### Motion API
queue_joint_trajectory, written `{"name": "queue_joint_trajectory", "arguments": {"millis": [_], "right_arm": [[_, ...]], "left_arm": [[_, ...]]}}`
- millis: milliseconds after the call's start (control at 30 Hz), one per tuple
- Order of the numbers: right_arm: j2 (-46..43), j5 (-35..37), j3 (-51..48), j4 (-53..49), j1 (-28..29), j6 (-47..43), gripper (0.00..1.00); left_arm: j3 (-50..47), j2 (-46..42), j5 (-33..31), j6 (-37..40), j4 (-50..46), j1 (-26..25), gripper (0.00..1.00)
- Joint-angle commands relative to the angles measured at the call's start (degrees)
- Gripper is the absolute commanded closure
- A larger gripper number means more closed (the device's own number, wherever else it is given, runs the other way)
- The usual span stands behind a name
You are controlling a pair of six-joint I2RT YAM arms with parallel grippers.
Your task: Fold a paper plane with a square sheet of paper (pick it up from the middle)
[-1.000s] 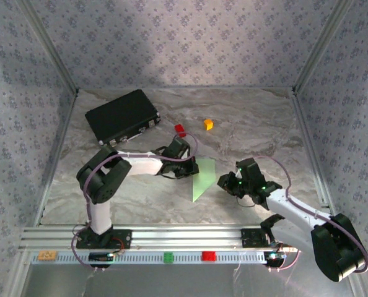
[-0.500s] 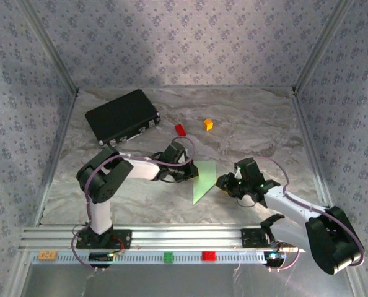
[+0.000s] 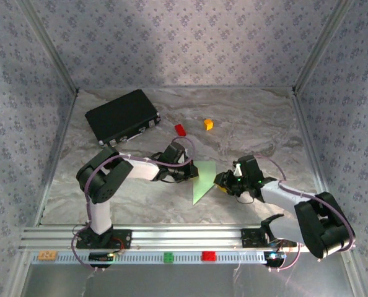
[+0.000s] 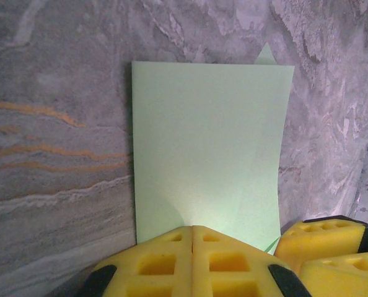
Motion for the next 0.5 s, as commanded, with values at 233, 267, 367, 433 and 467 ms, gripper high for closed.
{"name": "queue_joint_trajectory", "arguments": {"millis": [233, 267, 367, 433, 467], "right_arm": [[3.89, -3.39, 1.72, 6.27, -0.67, 0.24, 0.65], [4.29, -3.63, 1.91, 6.73, -0.76, 0.26, 0.65], [5.37, -4.03, 2.42, 7.59, -0.85, 0.22, 0.65], [6.08, -4.43, 2.67, 8.28, -0.92, 0.34, 0.65], [6.28, -4.68, 2.72, 8.68, -0.89, 0.32, 0.65]], "left_arm": [[-1.21, 0.08, 1.22, -0.01, -4.18, -0.22, 1.00], [-1.29, 0.03, 1.22, 0.03, -4.21, -0.19, 1.00], [-1.34, -0.06, 1.22, -0.01, -4.35, -0.22, 1.00], [-1.46, -0.27, 1.27, 0.07, -4.39, -0.17, 1.00], [-1.38, -0.36, 1.15, 0.08, -4.47, -0.19, 1.00]]}}
